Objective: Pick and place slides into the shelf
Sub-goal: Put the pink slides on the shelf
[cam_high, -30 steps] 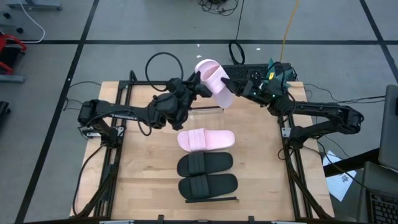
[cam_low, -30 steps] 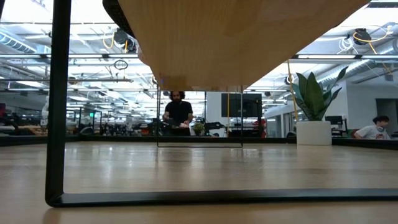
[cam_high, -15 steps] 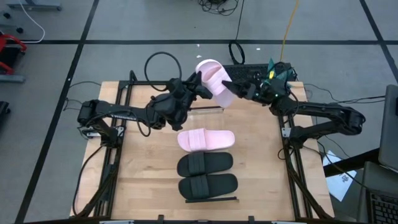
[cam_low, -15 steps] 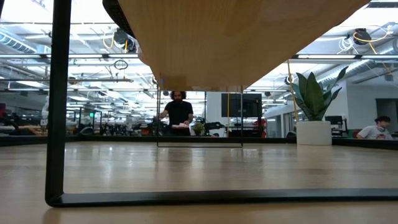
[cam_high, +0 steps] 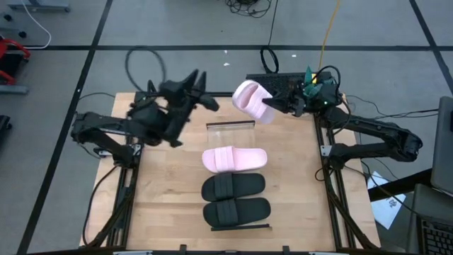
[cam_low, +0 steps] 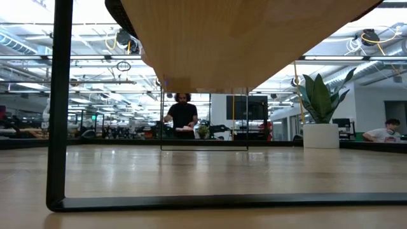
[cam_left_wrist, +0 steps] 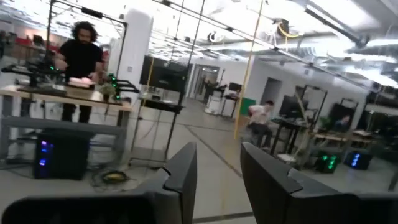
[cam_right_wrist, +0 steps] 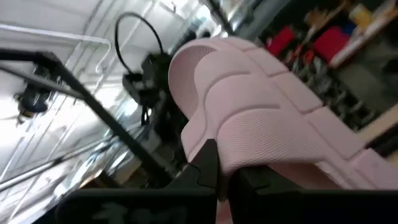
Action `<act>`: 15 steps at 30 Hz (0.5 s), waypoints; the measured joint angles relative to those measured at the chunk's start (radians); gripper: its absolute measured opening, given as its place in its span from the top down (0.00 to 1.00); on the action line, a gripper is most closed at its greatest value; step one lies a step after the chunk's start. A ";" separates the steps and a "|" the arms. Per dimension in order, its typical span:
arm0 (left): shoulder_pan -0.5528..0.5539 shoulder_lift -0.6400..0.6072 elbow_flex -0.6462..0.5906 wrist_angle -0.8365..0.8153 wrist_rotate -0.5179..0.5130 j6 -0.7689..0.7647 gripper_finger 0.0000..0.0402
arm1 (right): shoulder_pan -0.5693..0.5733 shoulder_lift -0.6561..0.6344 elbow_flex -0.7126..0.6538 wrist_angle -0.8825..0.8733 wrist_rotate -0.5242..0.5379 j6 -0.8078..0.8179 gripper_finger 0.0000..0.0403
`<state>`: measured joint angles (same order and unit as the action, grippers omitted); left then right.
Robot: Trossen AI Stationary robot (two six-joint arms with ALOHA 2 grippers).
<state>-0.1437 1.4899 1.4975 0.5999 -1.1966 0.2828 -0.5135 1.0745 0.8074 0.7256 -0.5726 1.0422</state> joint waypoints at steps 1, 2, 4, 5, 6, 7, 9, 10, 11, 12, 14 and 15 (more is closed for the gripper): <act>-0.010 -0.014 0.000 -0.001 -0.019 0.026 0.71 | -0.005 -0.001 0.000 -0.006 -0.019 0.013 1.00; -0.020 -0.030 -0.001 -0.007 -0.039 0.048 0.70 | -0.008 -0.001 0.000 -0.006 -0.027 0.025 1.00; -0.044 -0.065 -0.004 -0.021 -0.077 0.081 0.70 | -0.009 0.001 0.014 -0.024 -0.048 0.033 1.00; -0.053 -0.083 -0.004 -0.021 -0.089 0.093 0.70 | -0.008 0.007 0.031 -0.043 -0.068 0.025 1.00; -0.062 -0.101 -0.003 -0.021 -0.100 0.106 0.70 | -0.003 0.015 0.055 -0.069 -0.087 0.012 1.00; -0.074 -0.121 -0.002 -0.021 -0.113 0.122 0.70 | 0.002 0.024 0.081 -0.104 -0.111 -0.006 1.00; -0.097 -0.146 -0.002 -0.026 -0.138 0.151 0.70 | 0.005 0.056 0.149 -0.197 -0.179 -0.051 1.00; -0.105 -0.149 -0.002 -0.029 -0.146 0.162 0.70 | 0.005 0.075 0.191 -0.247 -0.216 -0.073 1.00; -0.113 -0.148 -0.002 -0.031 -0.156 0.174 0.70 | 0.005 0.095 0.236 -0.302 -0.258 -0.093 1.00; -0.121 -0.149 -0.002 -0.038 -0.172 0.188 0.70 | 0.005 0.114 0.281 -0.357 -0.290 -0.114 1.00; -0.141 -0.153 -0.004 -0.056 -0.207 0.212 0.70 | 0.005 0.153 0.372 -0.480 -0.350 -0.163 1.00; -0.146 -0.156 -0.004 -0.061 -0.218 0.215 0.70 | 0.005 0.172 0.412 -0.538 -0.370 -0.191 1.00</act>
<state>-0.2900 1.3340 1.4933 0.5387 -1.4148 0.4977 -0.5086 1.2464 1.2192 0.1874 -0.9422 0.8509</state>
